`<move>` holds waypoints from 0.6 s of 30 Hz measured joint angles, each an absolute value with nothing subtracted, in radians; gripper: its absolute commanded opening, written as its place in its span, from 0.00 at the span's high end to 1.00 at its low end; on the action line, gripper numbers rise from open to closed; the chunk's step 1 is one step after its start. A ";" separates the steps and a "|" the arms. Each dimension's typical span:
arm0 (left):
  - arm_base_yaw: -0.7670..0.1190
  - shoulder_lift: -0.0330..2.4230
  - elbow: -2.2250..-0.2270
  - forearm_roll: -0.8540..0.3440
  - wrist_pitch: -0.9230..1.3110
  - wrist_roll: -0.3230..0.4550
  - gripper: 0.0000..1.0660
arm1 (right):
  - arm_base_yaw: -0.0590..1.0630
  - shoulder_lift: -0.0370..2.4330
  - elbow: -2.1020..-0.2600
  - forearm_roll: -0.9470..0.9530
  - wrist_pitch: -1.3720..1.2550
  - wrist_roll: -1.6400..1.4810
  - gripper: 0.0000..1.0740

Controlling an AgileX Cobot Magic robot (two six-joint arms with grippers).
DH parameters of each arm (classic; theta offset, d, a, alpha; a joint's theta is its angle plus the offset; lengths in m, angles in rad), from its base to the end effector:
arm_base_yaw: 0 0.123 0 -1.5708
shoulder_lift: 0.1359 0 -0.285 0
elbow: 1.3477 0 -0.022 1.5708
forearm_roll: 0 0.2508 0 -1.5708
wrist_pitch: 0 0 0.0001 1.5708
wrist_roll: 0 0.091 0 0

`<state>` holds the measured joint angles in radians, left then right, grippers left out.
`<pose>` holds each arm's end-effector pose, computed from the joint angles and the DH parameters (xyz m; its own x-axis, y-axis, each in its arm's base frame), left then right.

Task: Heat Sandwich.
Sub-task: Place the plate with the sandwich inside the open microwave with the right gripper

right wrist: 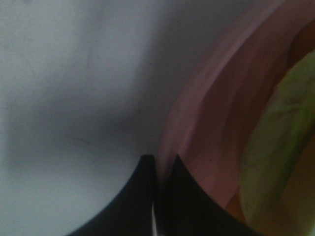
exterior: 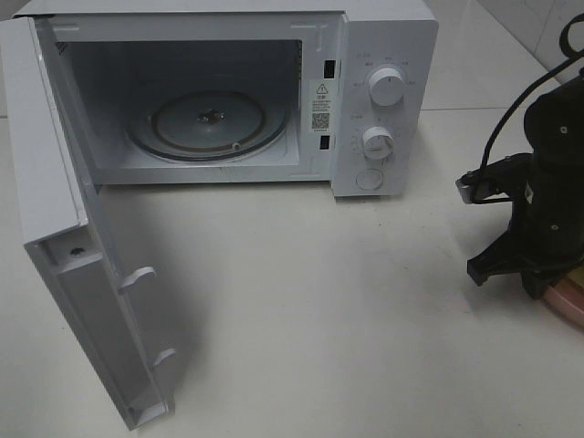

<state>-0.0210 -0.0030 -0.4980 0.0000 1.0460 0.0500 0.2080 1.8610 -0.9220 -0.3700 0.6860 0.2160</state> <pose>-0.0045 0.0001 0.2779 -0.4403 0.0592 -0.8959 0.0431 0.9981 0.0448 0.3031 0.0426 0.1199 -0.9594 -0.2776 -0.0496 -0.2592 0.9373 -0.2330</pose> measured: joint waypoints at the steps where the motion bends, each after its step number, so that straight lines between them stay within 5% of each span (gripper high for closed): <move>1: -0.021 -0.003 -0.498 0.000 1.046 0.050 0.10 | 0.208 1.861 -0.922 -0.370 0.686 0.216 1.00; 18: -0.021 -0.003 -0.498 0.000 1.046 0.050 0.10 | 0.350 1.775 -0.921 -0.468 0.819 0.339 1.00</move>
